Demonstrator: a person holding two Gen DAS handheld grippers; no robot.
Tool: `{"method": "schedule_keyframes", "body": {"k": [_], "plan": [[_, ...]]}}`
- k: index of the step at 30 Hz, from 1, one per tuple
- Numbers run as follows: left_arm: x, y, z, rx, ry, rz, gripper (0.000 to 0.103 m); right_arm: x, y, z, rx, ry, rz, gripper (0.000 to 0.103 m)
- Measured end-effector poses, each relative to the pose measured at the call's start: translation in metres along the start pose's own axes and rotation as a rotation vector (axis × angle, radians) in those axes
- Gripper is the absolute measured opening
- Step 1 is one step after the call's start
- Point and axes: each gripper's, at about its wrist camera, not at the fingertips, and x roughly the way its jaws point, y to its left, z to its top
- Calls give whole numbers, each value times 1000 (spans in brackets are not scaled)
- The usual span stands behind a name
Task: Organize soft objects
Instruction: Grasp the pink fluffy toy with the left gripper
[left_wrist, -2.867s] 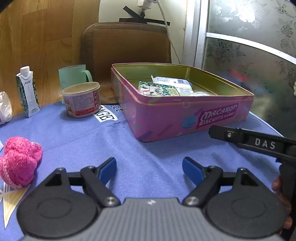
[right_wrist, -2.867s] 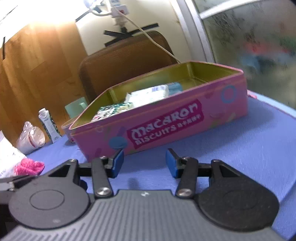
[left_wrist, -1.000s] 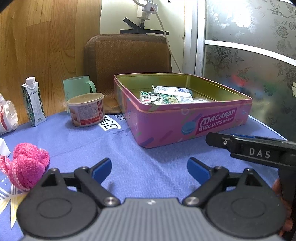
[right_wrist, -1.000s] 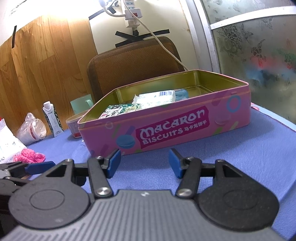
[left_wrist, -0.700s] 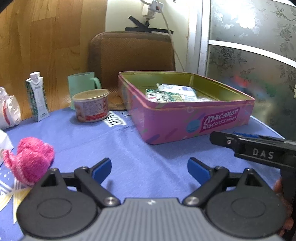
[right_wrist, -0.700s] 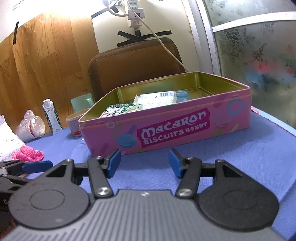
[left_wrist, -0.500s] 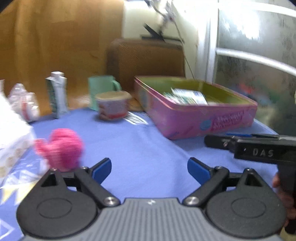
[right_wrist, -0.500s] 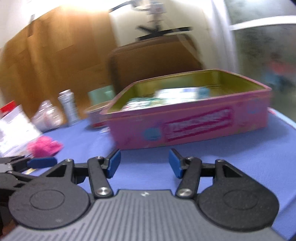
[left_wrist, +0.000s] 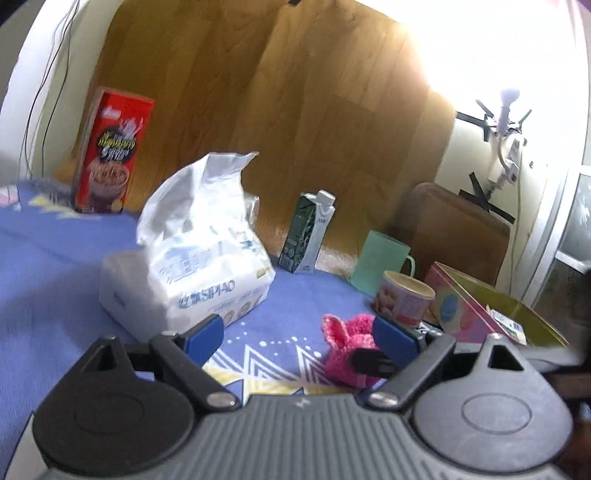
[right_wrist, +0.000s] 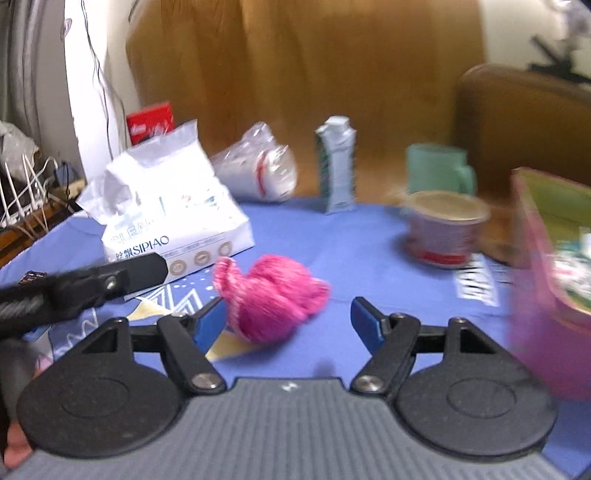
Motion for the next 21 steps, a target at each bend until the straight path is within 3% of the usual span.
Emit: {"method": "schedule_keyframes", "body": {"k": [1, 2, 3, 5, 12, 15, 21], "plan": [[0, -1, 0, 10, 3, -2, 91, 9, 2, 2, -2, 18, -6, 72], [-1, -1, 0, 14, 2, 0, 92, 16, 1, 3, 2, 35, -5, 64], [1, -3, 0, 17, 8, -4, 92, 17, -4, 3, 30, 42, 31, 49], [4, -4, 0, 28, 21, -10, 92, 9, -8, 0, 63, 50, 67, 49], [6, -24, -5, 127, 94, -100, 91, -74, -26, -47, 8, 5, -32, 48], [11, -51, -9, 162, 161, -220, 90, -117, -43, -76, 26, -32, -104, 48], [22, -140, -14, 222, 317, -573, 90, -169, -81, -112, 182, -90, -247, 51]]}}
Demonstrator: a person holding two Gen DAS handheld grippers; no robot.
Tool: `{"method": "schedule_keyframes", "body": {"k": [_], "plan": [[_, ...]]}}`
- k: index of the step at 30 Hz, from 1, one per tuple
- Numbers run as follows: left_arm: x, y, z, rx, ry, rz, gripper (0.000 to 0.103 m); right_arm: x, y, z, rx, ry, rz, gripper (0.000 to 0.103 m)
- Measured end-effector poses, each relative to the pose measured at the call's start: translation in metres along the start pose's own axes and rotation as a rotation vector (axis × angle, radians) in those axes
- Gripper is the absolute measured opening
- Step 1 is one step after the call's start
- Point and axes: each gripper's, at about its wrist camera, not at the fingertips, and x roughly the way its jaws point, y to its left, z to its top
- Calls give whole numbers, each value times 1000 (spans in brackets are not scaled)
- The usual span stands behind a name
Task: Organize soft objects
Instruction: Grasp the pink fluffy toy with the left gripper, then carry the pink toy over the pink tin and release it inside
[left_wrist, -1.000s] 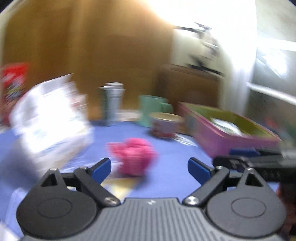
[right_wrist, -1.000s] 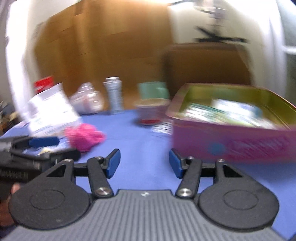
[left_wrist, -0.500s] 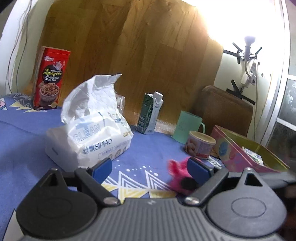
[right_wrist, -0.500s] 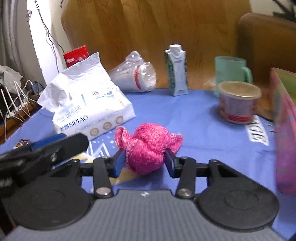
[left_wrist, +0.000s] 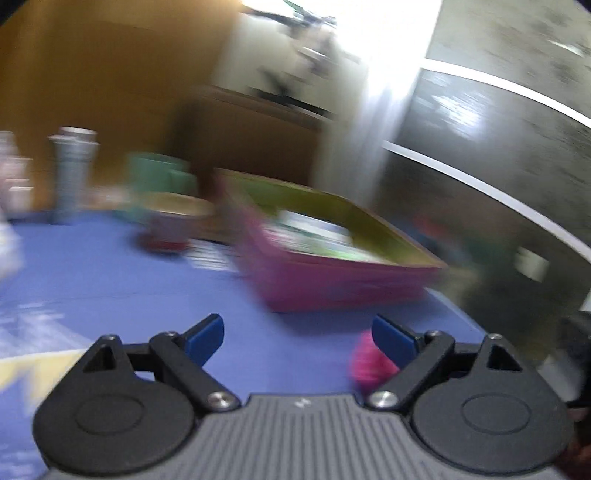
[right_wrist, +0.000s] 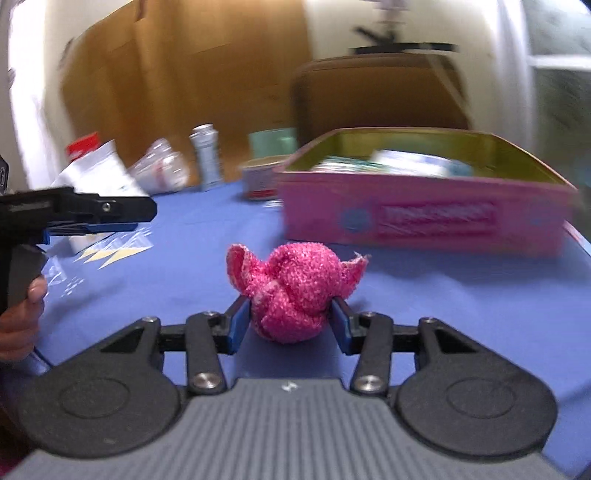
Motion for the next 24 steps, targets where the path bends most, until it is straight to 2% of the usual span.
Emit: {"method": "schedule_keyframes", "body": {"k": [3, 4, 5, 6, 8, 11, 16, 18, 19, 20, 22, 23, 24], "plan": [[31, -33, 2, 56, 101, -106, 84, -7, -6, -7, 8, -22, -36, 53], [44, -42, 0, 84, 147, -118, 72, -7, -6, -9, 5, -27, -36, 53], [55, -48, -3, 107, 189, -122, 55, -7, -8, -10, 1, -29, -30, 53], [64, -53, -7, 117, 223, -125, 49, -5, -7, -12, -3, -33, -23, 52], [71, -56, -12, 126, 233, -83, 46, 0, -7, -16, -22, -25, -6, 47], [66, -58, -1, 104, 206, -112, 46, -4, -8, -18, -52, -64, -11, 44], [76, -81, 41, 179, 92, -122, 50, -22, -27, 6, -50, -226, -15, 45], [93, -89, 59, 194, 66, -113, 58, -20, -38, 22, -63, -270, -47, 45], [107, -91, 69, 200, 51, -105, 70, -15, -43, 32, -66, -289, -73, 45], [119, -94, 76, 199, 40, -88, 79, -10, -47, 40, -66, -303, -94, 45], [143, -96, 87, 193, 23, -32, 81, 6, -58, 58, -66, -321, -153, 48], [157, -96, 91, 190, 26, 15, 81, 19, -65, 68, -68, -328, -201, 52], [165, -96, 94, 177, 33, 62, 81, 32, -70, 75, -82, -326, -237, 62]]}}
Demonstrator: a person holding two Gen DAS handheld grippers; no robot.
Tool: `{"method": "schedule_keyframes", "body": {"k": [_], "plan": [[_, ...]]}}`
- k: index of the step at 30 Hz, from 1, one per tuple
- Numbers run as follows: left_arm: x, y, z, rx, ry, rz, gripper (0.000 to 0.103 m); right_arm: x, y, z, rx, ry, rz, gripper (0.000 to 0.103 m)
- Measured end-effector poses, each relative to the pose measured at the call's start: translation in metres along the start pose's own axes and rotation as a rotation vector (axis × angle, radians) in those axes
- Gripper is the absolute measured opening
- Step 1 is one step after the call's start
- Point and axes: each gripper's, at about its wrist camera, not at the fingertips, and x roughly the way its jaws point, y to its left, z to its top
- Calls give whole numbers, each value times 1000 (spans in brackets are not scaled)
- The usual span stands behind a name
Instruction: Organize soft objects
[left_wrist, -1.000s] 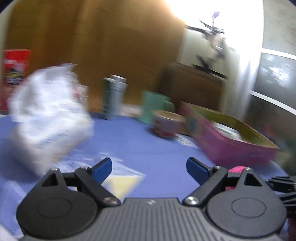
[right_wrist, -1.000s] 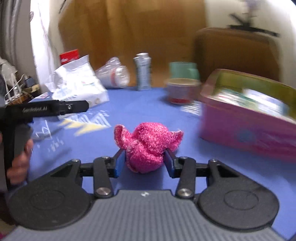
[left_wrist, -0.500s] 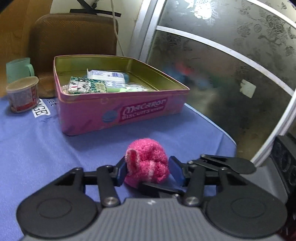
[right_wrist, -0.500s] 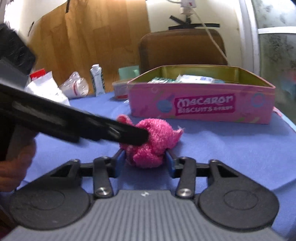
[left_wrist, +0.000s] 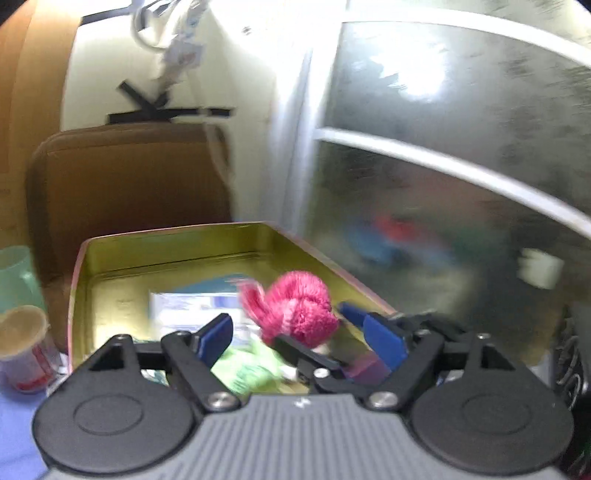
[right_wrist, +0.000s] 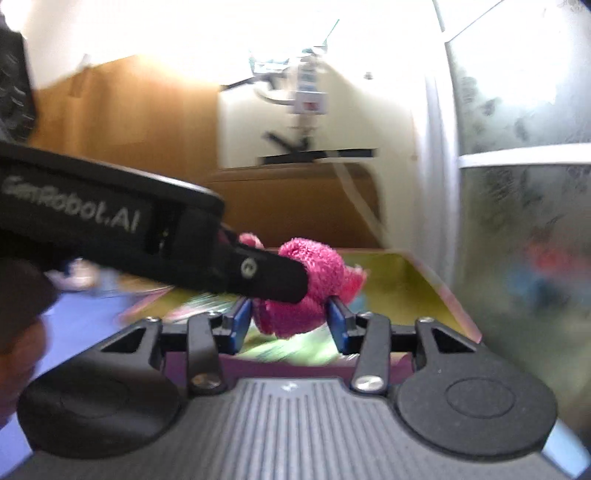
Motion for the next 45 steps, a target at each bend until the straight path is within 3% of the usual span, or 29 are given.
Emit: {"method": "schedule_keyframes", "body": {"k": [2, 5, 11, 17, 27, 29, 32, 45], "plan": [[12, 8, 0, -71, 33, 52, 81, 29, -8, 0, -47, 30, -63, 63], [6, 18, -9, -134, 35, 31, 81, 29, -27, -5, 36, 63, -85, 63], [-11, 15, -24, -125, 61, 88, 81, -28, -19, -23, 124, 8, -55, 63], [-36, 4, -39, -75, 83, 148, 81, -65, -4, -33, 208, 11, -42, 63], [-71, 3, -66, -62, 126, 205, 83, -80, 4, -38, 325, 112, -3, 63], [-78, 2, -69, -50, 122, 221, 96, -82, 4, -35, 353, 121, 14, 63], [-93, 1, -70, -36, 95, 252, 103, -87, 8, -28, 380, 120, 27, 63], [-134, 3, -73, -16, 51, 341, 103, -114, 25, -8, 415, 85, 19, 77]]}}
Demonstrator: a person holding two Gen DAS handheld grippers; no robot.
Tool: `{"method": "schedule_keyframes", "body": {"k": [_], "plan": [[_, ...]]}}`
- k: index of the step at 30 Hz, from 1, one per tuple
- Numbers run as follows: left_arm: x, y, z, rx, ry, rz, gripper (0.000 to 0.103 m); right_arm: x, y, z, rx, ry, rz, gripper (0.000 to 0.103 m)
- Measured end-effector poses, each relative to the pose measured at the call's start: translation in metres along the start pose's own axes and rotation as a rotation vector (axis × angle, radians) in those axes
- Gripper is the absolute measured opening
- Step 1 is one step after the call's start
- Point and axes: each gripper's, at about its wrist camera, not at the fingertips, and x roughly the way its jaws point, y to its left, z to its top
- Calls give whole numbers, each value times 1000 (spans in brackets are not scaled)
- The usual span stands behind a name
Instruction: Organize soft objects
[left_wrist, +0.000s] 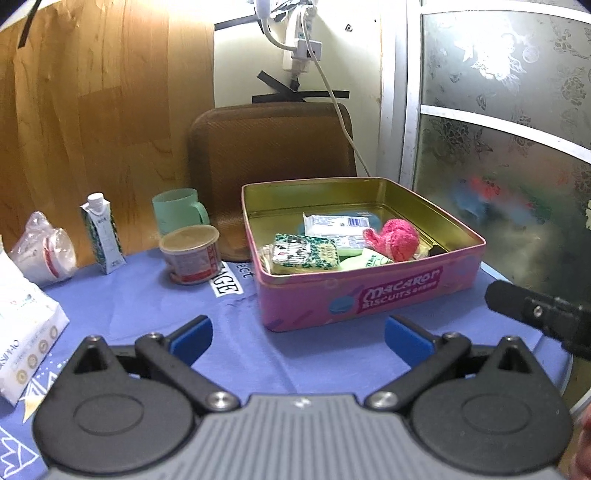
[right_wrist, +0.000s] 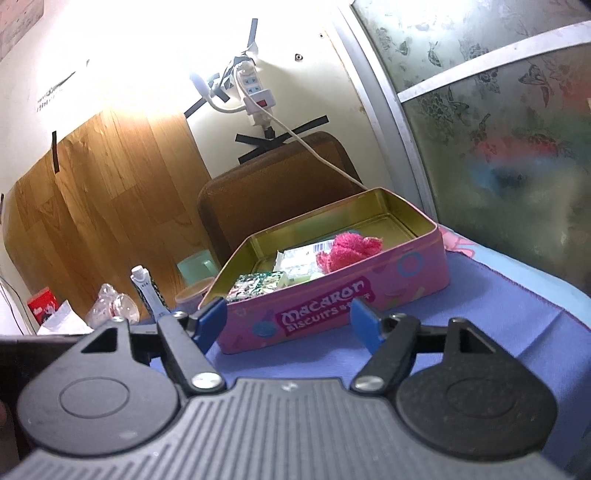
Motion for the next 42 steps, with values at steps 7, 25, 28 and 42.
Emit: {"method": "schedule_keyframes", "body": {"k": [7, 25, 28, 42], "plan": [[-6, 2, -6, 20, -2, 40, 103, -5, 5, -2, 15, 3, -1, 80], [-13, 11, -9, 2, -22, 76, 103, -5, 11, -3, 2, 9, 10, 81], [-13, 11, -9, 1, -29, 84, 103, -6, 11, -3, 7, 6, 9, 81], [-11, 9, -11, 45, -35, 133, 103, -7, 9, -5, 27, 3, -1, 81]]}}
